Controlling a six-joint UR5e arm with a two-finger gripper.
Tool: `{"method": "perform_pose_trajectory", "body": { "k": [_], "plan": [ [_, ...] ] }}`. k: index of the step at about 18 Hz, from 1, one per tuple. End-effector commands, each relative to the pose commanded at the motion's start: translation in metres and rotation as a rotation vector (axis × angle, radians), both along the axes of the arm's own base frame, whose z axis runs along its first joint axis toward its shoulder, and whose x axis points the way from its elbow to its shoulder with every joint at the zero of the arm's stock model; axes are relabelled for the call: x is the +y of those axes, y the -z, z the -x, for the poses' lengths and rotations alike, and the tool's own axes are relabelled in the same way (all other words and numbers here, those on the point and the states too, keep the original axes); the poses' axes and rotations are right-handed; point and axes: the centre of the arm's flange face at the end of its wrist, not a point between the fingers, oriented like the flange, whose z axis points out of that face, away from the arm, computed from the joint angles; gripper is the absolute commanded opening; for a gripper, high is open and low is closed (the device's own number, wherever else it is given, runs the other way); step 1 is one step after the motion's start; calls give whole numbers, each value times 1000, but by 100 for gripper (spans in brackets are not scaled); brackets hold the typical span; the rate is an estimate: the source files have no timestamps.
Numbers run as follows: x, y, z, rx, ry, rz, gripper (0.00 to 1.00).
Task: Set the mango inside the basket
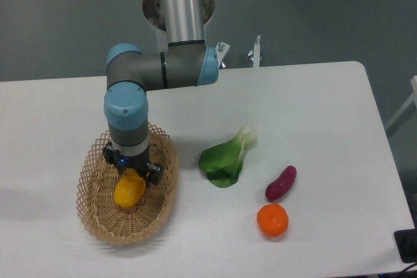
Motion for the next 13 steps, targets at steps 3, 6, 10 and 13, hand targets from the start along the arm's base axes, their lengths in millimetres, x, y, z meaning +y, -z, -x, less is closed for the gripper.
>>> {"method": "perform_pose_trajectory", "body": {
  "k": [3,6,10,13],
  "plan": [
    [-2,-46,24,45,-34,-65,100],
    [-21,-87,79,86,-94,-120,100],
    [-51,-130,147,137,-42,-106,100],
    [-77,-178,199,167,-18,-104,100]
  ]
}}
